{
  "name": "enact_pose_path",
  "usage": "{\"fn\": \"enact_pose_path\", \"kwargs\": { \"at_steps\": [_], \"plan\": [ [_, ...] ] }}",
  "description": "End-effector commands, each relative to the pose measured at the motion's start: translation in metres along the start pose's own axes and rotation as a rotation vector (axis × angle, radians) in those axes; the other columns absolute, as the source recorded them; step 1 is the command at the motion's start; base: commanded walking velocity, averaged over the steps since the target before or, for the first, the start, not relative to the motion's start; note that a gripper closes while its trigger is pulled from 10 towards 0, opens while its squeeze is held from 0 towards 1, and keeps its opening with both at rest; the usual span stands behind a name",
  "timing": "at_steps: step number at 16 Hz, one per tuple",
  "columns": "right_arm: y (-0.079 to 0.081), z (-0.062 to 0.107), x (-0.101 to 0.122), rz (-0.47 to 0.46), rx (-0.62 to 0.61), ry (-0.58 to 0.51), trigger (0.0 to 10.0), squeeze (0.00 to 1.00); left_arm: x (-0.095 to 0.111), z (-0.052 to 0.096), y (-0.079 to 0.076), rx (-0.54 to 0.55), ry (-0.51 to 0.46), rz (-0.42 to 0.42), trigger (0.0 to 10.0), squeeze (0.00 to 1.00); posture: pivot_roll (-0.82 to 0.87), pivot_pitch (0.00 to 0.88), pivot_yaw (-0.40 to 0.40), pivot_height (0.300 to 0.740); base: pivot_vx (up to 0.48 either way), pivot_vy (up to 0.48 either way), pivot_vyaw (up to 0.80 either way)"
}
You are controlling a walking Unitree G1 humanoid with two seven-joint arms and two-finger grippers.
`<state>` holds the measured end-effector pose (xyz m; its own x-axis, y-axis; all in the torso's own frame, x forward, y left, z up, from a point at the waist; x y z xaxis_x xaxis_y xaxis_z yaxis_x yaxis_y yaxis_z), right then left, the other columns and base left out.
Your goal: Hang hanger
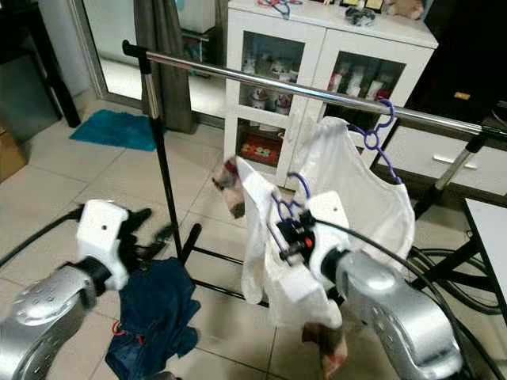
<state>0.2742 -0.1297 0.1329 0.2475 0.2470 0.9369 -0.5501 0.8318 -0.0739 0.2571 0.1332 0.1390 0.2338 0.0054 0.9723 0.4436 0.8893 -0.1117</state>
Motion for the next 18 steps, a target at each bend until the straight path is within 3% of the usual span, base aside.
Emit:
{"fn": "enact_pose_path", "kwargs": {
  "at_steps": [1, 6, 10, 11, 12, 13, 14, 18],
  "plan": [
    [0.002, -0.002, 0.013, 0.009, 0.029, -0.059, 10.0, 0.00, 0.005, -0.005, -0.008, -0.077, -0.019, 0.004, 10.0, 1.00, 0.08, 0.000, -0.071, 0.740, 0.000, 0.000, 0.00],
    [0.005, -0.013, 0.035, 0.029, 0.077, -0.116, 10.0, 0.00, 0.025, -0.040, -0.020, -0.204, -0.106, 0.041, 10.0, 1.00, 0.07, 0.000, -0.076, 0.740, 0.000, 0.000, 0.00],
    [0.010, -0.018, 0.043, 0.023, 0.104, -0.141, 10.0, 0.00, 0.035, -0.056, -0.028, -0.264, -0.144, 0.040, 10.0, 1.00, 0.07, 0.000, -0.080, 0.740, 0.000, 0.000, 0.00],
    [0.011, -0.019, 0.045, 0.017, 0.114, -0.151, 10.0, 0.00, 0.035, -0.060, -0.027, -0.269, -0.148, 0.020, 10.0, 0.22, 0.07, 0.000, -0.083, 0.740, 0.000, 0.000, 0.00],
    [0.012, -0.019, 0.047, 0.013, 0.119, -0.157, 10.0, 0.00, 0.036, -0.063, -0.027, -0.270, -0.149, 0.006, 10.0, 0.22, 0.07, 0.000, -0.083, 0.740, 0.000, 0.000, 0.00],
    [0.014, -0.020, 0.050, 0.007, 0.135, -0.174, 10.0, 0.00, 0.040, -0.069, -0.026, -0.275, -0.174, -0.010, 6.6, 0.00, 0.07, 0.000, -0.082, 0.740, 0.000, 0.000, 0.00],
    [0.014, -0.020, 0.051, 0.009, 0.137, -0.178, 10.0, 0.00, 0.042, -0.072, -0.026, -0.273, -0.187, -0.019, 0.0, 0.00, 0.07, 0.000, -0.081, 0.740, 0.000, 0.000, 0.00],
    [0.012, -0.019, 0.053, 0.008, 0.127, -0.187, 10.0, 0.00, 0.046, -0.079, -0.026, -0.284, -0.218, -0.024, 0.0, 0.00, 0.07, 0.000, -0.076, 0.740, 0.000, 0.000, 0.00]
  ]
}}
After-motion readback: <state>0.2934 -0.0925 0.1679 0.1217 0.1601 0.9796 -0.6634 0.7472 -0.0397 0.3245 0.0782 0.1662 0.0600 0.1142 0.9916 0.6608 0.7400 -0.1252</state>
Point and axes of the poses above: a point about 5 cm out from each wrist's last joint towards the gripper, its own z axis pointing back from the gripper into the wrist, its own x axis along the axis of the wrist's last joint, y = z × x, the point moved 3 cm from there along -z, pointing out of the wrist towards the gripper, and after that the axes turned 7 degrees about z, right-handed, at the moved point
